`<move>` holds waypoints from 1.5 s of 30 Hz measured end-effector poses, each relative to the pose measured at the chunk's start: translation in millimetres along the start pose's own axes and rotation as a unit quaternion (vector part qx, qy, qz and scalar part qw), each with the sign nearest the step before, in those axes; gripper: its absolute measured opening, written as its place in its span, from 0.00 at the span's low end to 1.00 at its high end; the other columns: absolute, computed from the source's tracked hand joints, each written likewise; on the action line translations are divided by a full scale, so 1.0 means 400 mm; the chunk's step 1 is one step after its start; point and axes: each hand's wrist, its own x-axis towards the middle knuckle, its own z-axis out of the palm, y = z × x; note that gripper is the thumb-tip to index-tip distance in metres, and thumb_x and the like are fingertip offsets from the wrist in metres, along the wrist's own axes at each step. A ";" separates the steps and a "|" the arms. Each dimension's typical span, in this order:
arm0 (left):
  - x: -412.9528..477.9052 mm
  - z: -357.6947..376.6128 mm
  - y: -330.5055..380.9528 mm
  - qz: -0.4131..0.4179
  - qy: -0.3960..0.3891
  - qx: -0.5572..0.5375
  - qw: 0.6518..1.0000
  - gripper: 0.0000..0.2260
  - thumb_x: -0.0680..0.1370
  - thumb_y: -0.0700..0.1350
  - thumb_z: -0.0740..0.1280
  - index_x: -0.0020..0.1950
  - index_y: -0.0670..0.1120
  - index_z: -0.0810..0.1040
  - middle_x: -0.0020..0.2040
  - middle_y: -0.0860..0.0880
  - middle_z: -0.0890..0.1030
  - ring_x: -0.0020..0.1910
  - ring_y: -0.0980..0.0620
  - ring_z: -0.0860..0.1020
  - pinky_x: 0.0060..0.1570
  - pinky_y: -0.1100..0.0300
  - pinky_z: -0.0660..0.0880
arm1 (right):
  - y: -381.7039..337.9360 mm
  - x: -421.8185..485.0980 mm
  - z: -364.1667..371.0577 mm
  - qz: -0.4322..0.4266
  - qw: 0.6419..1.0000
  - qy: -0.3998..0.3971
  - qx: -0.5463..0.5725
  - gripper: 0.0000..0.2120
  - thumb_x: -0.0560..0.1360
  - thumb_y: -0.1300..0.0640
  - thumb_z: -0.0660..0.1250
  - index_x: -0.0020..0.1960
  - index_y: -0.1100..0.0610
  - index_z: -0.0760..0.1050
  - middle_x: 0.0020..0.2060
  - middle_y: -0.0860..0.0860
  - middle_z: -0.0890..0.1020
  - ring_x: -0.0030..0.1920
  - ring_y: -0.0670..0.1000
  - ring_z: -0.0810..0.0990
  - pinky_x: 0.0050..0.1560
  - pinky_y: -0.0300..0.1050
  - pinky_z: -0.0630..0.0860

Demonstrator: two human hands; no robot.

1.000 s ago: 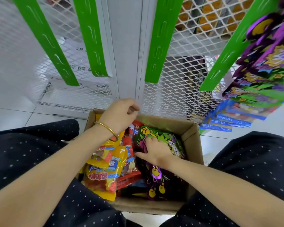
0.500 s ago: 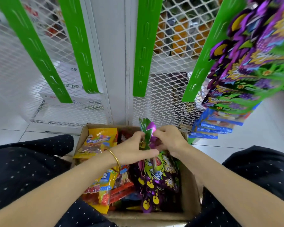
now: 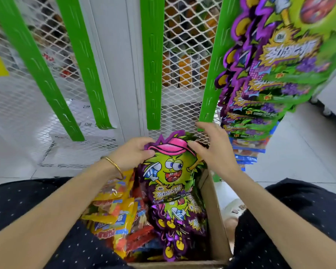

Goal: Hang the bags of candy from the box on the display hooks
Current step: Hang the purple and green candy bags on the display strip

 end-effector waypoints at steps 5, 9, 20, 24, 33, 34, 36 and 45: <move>-0.008 -0.102 0.196 0.068 -0.040 0.074 0.994 0.06 0.78 0.38 0.63 0.52 0.46 0.76 0.46 0.42 0.80 0.41 0.54 0.76 0.46 0.62 0.70 | -0.093 0.038 -0.149 0.032 0.983 -0.059 0.169 0.10 0.72 0.54 0.70 0.54 0.51 0.77 0.47 0.49 0.82 0.50 0.50 0.80 0.53 0.52 0.78; -0.020 -0.167 0.456 0.137 -0.077 0.035 0.987 0.09 0.77 0.37 0.64 0.47 0.52 0.76 0.39 0.58 0.82 0.37 0.66 0.78 0.40 0.74 0.72 | -0.141 0.089 -0.331 -0.020 0.982 0.028 0.186 0.03 0.72 0.56 0.71 0.45 0.53 0.81 0.39 0.52 0.84 0.40 0.52 0.82 0.43 0.54 0.80; 0.177 -0.189 1.073 0.338 0.125 -0.002 0.933 0.05 0.78 0.40 0.62 0.43 0.47 0.73 0.44 0.44 0.78 0.42 0.50 0.77 0.45 0.55 0.78 | -0.215 0.230 -0.818 -0.079 0.944 0.223 0.231 0.03 0.67 0.56 0.75 0.36 0.52 0.82 0.32 0.49 0.85 0.32 0.48 0.82 0.35 0.42 0.80; 0.225 -0.167 1.110 0.300 0.148 -0.035 0.942 0.09 0.80 0.42 0.60 0.40 0.45 0.73 0.41 0.43 0.77 0.38 0.49 0.76 0.41 0.56 0.76 | -0.209 0.296 -0.869 -0.086 0.943 0.254 0.196 0.06 0.67 0.53 0.75 0.41 0.53 0.81 0.33 0.48 0.84 0.33 0.48 0.82 0.36 0.43 0.79; 0.243 -0.194 1.154 0.221 0.100 0.073 0.967 0.25 0.77 0.60 0.59 0.65 0.43 0.73 0.63 0.43 0.77 0.61 0.42 0.75 0.64 0.45 0.69 | -0.224 0.399 -0.894 -0.102 0.946 0.296 0.085 0.07 0.69 0.47 0.72 0.37 0.48 0.77 0.34 0.51 0.81 0.40 0.56 0.81 0.45 0.59 0.79; 0.244 -0.193 1.158 0.219 0.097 0.086 0.967 0.24 0.77 0.59 0.59 0.64 0.44 0.74 0.63 0.43 0.76 0.61 0.42 0.75 0.64 0.46 0.69 | -0.227 0.403 -0.894 -0.102 0.946 0.300 0.072 0.08 0.70 0.47 0.71 0.37 0.49 0.76 0.33 0.50 0.80 0.39 0.56 0.81 0.44 0.59 0.78; 0.249 -0.190 1.164 0.213 0.109 0.085 0.967 0.22 0.78 0.57 0.60 0.66 0.44 0.72 0.65 0.45 0.74 0.63 0.44 0.73 0.66 0.50 0.68 | -0.231 0.408 -0.894 -0.104 0.945 0.307 0.051 0.08 0.70 0.47 0.71 0.36 0.49 0.75 0.31 0.48 0.78 0.37 0.54 0.79 0.43 0.57 0.79; 0.271 -0.180 1.151 0.202 0.130 -0.017 0.971 0.18 0.75 0.53 0.67 0.60 0.44 0.77 0.57 0.43 0.80 0.55 0.41 0.78 0.60 0.47 0.73 | -0.244 0.413 -0.893 -0.086 0.940 0.327 -0.042 0.09 0.70 0.48 0.70 0.37 0.52 0.75 0.32 0.49 0.78 0.38 0.54 0.78 0.43 0.55 0.78</move>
